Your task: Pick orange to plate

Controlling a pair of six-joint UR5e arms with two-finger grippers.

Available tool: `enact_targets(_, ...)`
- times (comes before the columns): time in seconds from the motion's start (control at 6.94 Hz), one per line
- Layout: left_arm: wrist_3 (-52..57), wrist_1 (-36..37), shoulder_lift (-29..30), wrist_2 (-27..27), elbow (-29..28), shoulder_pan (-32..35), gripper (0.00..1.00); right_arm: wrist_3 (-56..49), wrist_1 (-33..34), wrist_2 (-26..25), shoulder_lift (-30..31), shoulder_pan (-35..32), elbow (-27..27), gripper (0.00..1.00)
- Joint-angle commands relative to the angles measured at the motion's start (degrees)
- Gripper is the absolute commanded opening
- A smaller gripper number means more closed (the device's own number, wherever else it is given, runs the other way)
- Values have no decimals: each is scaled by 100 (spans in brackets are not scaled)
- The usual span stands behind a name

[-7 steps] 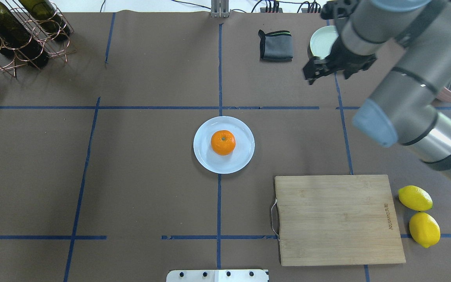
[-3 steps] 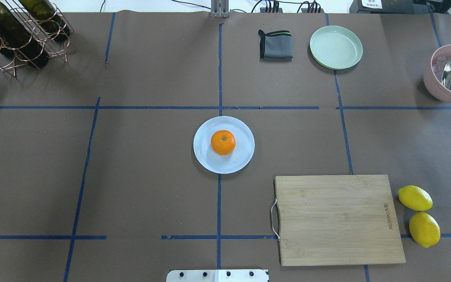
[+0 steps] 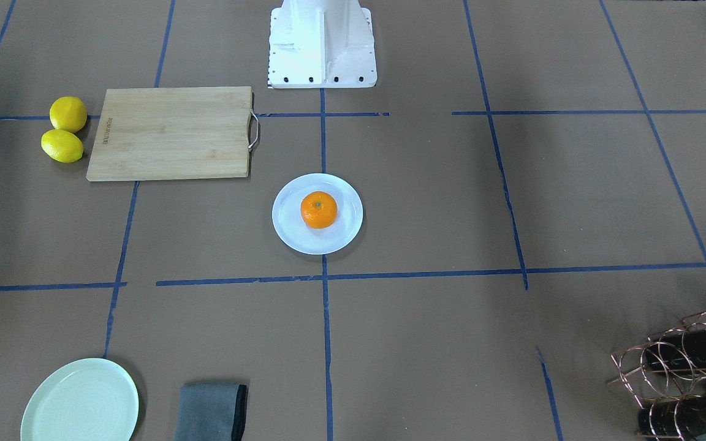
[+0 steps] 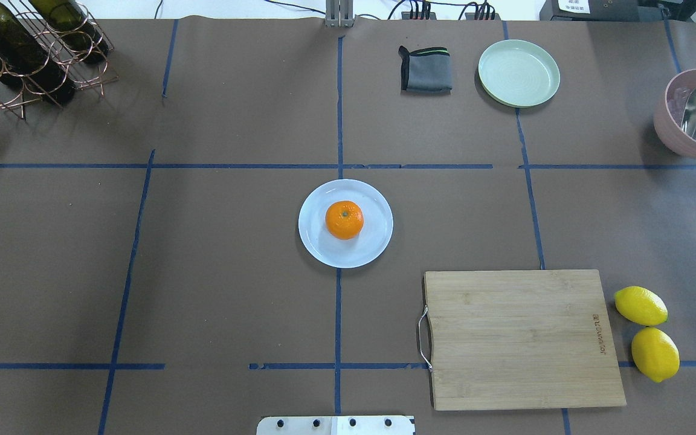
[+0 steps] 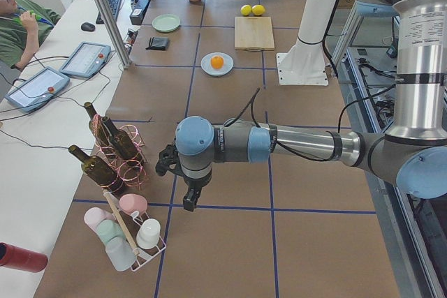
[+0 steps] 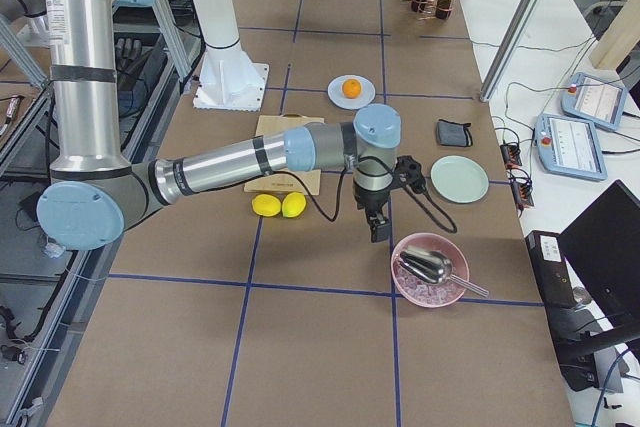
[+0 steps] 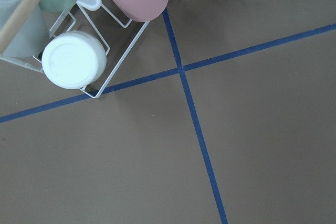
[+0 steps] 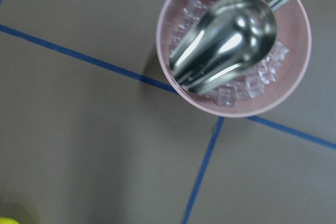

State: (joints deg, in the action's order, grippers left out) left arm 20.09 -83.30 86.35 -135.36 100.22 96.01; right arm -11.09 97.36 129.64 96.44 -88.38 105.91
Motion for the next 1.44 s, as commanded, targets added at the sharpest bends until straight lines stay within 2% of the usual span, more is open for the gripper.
enact_targets(0.0, 38, -20, -154, 9, 112, -4, 100, 53, -112, 43, 611, -240, -53, 100)
enact_targets(1.3, 39, -29, -154, 9, 121, 5, 100, 160, -121, 52, 577, -233, -35, 100)
